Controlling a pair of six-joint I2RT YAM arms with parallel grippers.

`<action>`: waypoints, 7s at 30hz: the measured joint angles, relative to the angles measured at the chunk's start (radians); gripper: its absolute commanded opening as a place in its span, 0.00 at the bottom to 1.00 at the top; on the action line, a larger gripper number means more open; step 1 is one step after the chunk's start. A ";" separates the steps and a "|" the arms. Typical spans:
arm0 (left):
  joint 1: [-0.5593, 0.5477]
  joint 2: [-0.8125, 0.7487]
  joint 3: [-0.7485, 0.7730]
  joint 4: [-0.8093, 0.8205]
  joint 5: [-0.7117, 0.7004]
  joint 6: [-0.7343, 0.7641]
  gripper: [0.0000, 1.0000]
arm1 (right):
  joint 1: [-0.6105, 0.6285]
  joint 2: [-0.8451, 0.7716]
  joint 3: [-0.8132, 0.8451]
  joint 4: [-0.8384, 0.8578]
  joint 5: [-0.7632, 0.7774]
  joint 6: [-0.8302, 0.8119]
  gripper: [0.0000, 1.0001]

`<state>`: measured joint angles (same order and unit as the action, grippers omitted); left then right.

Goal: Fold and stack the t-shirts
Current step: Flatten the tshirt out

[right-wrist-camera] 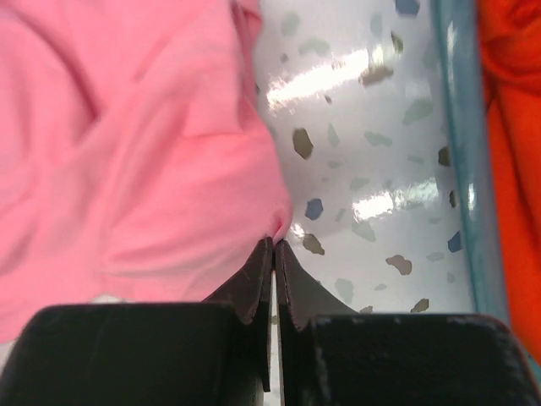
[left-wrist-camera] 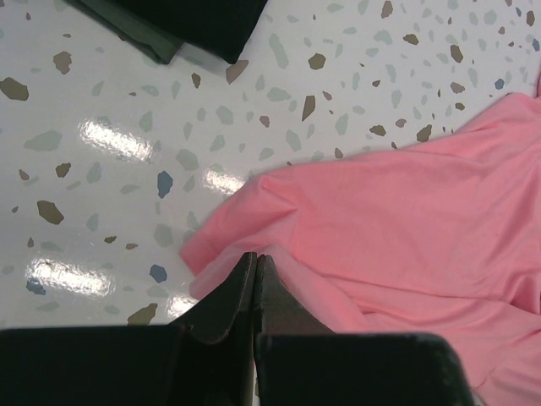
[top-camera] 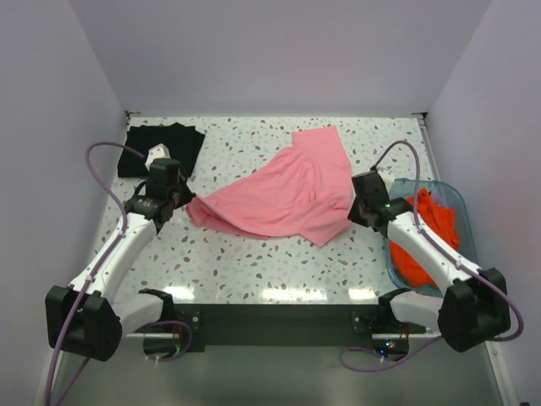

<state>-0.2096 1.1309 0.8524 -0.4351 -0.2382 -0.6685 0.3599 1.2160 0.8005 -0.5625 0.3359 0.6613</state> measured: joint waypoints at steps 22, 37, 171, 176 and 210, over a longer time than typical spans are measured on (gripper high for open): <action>0.000 -0.224 0.013 -0.074 0.011 0.027 0.00 | 0.000 -0.248 0.715 -0.277 0.066 -0.077 0.00; 0.000 -0.334 0.431 -0.100 -0.012 0.036 0.00 | 0.000 -0.117 1.358 -0.335 0.064 -0.224 0.00; -0.191 -0.301 -0.456 -0.343 -0.178 -0.684 0.51 | -0.013 -0.663 -0.154 -0.335 -0.224 0.130 0.00; -0.191 -0.296 -0.433 -0.391 -0.194 -0.692 0.51 | -0.013 -0.659 -0.155 -0.329 -0.224 0.130 0.00; -0.184 -0.200 -0.402 -0.344 -0.251 -0.677 0.00 | -0.013 -0.655 -0.188 -0.298 -0.224 0.131 0.00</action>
<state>-0.3935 0.9314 0.4503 -0.7788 -0.4892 -1.3457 0.3466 0.5610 0.6128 -0.8608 0.1120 0.7921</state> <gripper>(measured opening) 0.018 0.012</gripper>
